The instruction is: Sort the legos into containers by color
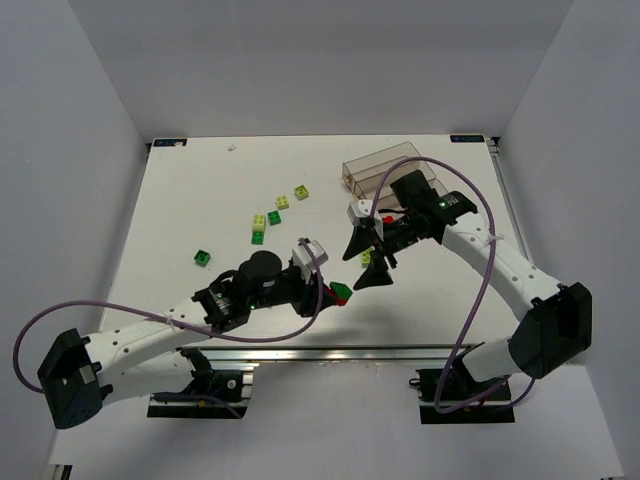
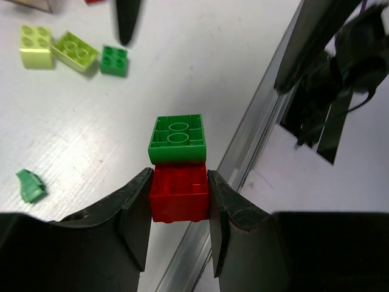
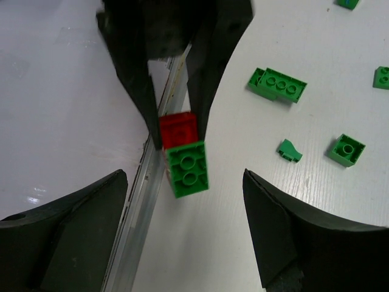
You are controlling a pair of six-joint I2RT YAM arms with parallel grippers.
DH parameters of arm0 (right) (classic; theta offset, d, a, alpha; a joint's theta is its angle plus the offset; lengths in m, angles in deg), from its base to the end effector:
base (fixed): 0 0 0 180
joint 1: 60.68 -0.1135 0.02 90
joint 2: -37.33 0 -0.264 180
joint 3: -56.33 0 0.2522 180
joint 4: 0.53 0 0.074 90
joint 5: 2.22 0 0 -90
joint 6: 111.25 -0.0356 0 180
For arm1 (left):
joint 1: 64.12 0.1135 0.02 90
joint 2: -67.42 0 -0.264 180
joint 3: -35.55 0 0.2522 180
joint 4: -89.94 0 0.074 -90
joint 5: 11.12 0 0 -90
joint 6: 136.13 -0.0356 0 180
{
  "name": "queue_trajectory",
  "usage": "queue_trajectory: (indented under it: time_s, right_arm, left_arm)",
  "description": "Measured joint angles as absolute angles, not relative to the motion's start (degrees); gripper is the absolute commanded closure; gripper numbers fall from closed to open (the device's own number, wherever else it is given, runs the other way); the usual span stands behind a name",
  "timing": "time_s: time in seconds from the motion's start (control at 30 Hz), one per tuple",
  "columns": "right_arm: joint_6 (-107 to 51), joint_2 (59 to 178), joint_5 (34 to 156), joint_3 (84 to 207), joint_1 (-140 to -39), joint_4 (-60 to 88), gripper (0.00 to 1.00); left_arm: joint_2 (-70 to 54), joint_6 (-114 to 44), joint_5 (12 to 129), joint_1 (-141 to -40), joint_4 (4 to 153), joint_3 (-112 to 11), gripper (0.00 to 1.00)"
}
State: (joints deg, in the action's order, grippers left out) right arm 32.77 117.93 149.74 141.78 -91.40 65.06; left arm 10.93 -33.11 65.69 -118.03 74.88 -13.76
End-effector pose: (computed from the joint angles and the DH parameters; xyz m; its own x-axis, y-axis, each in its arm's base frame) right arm 0.2182 0.1662 0.3161 0.0538 -0.4105 -0.9103 -0.9659 -0.2527 0.0569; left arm 0.1260 -0.1866 0.2610 -0.4225 0.2072 -0.8824 0.8375 0.4614 -0.2927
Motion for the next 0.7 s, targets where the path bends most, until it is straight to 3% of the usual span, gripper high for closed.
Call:
queue_trajectory:
  time_s: [0.37, 0.7]
  right_arm:
    - [37.10, 121.93, 149.71, 143.70, -94.40, 69.41, 0.18]
    - [38.06, 123.00, 147.92, 141.75, -95.82, 69.28, 0.25]
  left_arm:
    - [7.00, -37.26, 66.21, -120.59, 73.62, -15.16, 1.00]
    - [7.30, -38.55, 66.19, -120.61, 73.77, -17.08, 1.00]
